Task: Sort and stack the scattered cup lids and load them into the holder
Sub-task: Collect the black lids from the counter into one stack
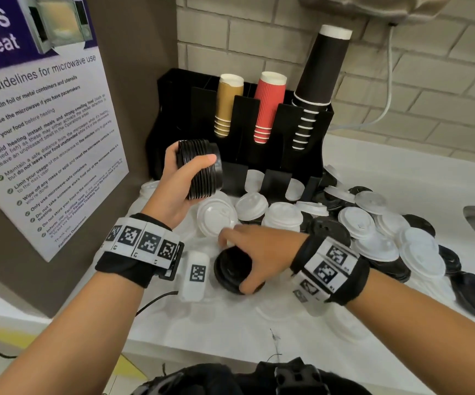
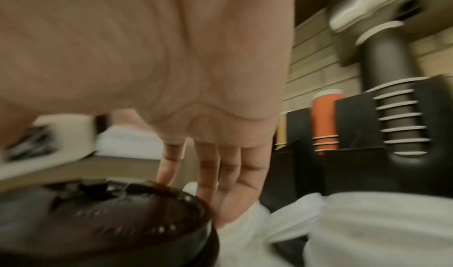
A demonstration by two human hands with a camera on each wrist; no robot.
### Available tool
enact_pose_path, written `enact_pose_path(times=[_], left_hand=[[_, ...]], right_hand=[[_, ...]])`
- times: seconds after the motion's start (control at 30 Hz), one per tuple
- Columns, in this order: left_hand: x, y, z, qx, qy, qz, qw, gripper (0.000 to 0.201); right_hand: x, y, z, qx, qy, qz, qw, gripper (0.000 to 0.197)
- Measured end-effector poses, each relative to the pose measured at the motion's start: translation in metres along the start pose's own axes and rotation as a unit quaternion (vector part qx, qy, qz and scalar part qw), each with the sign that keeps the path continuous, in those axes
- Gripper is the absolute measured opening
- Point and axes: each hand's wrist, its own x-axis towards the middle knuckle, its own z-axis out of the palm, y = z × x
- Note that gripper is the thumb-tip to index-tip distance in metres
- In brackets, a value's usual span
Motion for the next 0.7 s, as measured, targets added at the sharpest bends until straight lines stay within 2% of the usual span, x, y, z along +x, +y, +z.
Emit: enact_pose_path(times=[0.07, 0.17, 0.3, 0.4, 0.5, 0.7], left_hand=[[-0.001, -0.002, -0.002, 0.003, -0.006, -0.008, 1.000, 0.057], [-0.004, -0.006, -0.003, 0.013, -0.038, -0.036, 0.999, 0.060], [-0.006, -0.012, 0.000, 0.017, -0.048, -0.044, 0.998, 0.051], [-0.007, -0.013, 0.001, 0.015, -0.049, -0.052, 0.997, 0.060], [-0.008, -0.014, 0.004, 0.019, -0.064, -0.060, 0.996, 0.059], [-0.009, -0.017, 0.013, 0.010, -0.109, -0.084, 0.990, 0.058]], right_hand=[[-0.002, 0.012, -0.018, 0.064, 0.074, 0.008, 0.995, 0.070], [-0.004, 0.030, -0.043, 0.155, 0.196, 0.017, 0.968, 0.064], [-0.006, 0.045, -0.058, 0.263, 0.273, 0.031, 0.925, 0.061], [-0.009, 0.048, -0.061, 0.322, 0.301, 0.020, 0.898, 0.054], [-0.014, 0.046, -0.061, 0.388, 0.294, -0.026, 0.873, 0.051], [-0.013, 0.037, -0.060, 0.386, 0.262, -0.077, 0.881, 0.060]])
